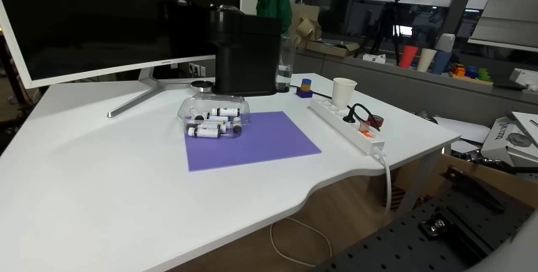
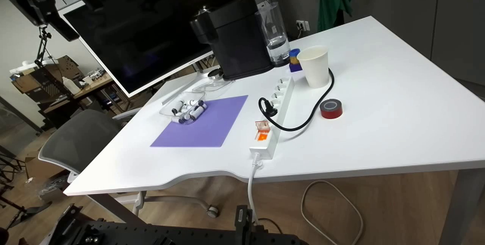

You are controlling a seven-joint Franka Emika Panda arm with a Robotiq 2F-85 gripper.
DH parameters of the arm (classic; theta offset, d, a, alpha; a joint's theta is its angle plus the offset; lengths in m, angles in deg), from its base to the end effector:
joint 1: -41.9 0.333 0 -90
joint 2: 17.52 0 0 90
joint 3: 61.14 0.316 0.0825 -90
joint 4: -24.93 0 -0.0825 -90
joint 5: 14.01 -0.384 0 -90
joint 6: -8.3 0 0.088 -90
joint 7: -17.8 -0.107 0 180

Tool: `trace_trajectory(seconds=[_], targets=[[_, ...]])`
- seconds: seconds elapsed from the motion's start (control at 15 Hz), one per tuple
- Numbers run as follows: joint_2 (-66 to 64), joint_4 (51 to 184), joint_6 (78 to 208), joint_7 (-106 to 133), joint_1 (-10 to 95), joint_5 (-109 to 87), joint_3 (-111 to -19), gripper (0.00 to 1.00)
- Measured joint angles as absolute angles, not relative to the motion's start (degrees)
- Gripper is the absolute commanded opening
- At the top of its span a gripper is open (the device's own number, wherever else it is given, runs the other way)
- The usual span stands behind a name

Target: Turn off the switch on the adapter

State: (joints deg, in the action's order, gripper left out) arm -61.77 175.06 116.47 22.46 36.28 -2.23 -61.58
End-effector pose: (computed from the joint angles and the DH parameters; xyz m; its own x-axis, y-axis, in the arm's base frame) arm 0.3198 -0.0493 0.4892 0.9990 0.0398 0.0183 0.0355 -0.9805 0.1932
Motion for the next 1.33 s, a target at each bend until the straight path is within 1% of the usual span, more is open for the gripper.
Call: trace_trajectory(seconds=[0.27,0.47,0.6,1.07,1.33], targets=[[-61.74,175.11,116.78,22.45,36.28,-2.14,-61.63,1.0],[-58.55,179.31,126.31,21.28,32.48,0.94,-65.69,1.0],[-55.09,180.85,129.69,21.35,30.2,1.78,-68.08,1.0],[-53.57,181.08,132.08,21.36,29.65,1.89,-68.2,1.0],[-49.66,182.65,143.23,21.35,26.07,5.14,-69.96,1.0]])
